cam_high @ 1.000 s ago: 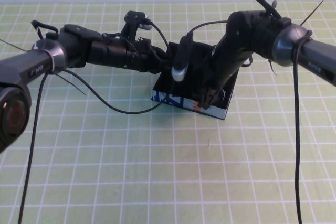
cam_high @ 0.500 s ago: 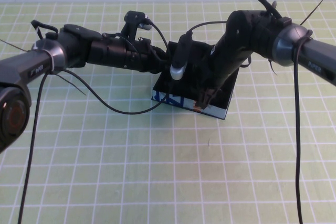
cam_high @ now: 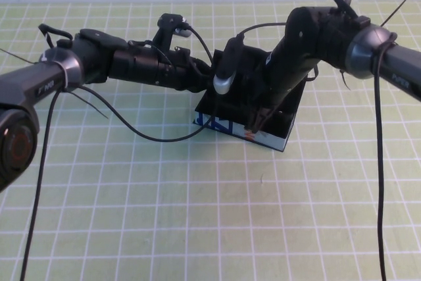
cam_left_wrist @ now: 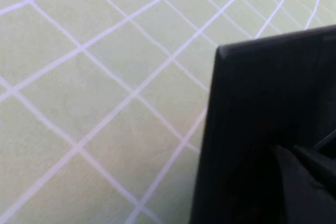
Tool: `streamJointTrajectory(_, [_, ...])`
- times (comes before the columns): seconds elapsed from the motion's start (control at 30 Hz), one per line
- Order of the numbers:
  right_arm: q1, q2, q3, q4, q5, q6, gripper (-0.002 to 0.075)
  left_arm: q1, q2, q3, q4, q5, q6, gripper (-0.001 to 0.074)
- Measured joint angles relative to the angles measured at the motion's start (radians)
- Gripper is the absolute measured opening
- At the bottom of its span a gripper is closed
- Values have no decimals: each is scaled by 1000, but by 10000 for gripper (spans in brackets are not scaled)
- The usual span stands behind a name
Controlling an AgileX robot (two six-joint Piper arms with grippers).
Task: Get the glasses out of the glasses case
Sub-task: Pick up the glasses from the glasses case, then place the glasses on the table
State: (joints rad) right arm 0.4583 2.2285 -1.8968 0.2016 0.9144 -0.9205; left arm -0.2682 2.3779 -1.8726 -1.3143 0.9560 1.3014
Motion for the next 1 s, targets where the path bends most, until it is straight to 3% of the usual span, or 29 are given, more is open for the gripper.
streamJointTrajectory(0.33, [0, -69, -78, -28, 134, 100, 61, 9, -56, -42, 110, 81, -99, -4])
streamJointTrajectory(0.77, [-20, -122, -200, -125, 320, 430, 59, 18, -336, -35, 403, 116, -259, -4])
streamJointTrajectory(1.0, [-162, -262, -192, -127, 326, 618, 59, 18, -533, 218, 437, -84, -249, -4])
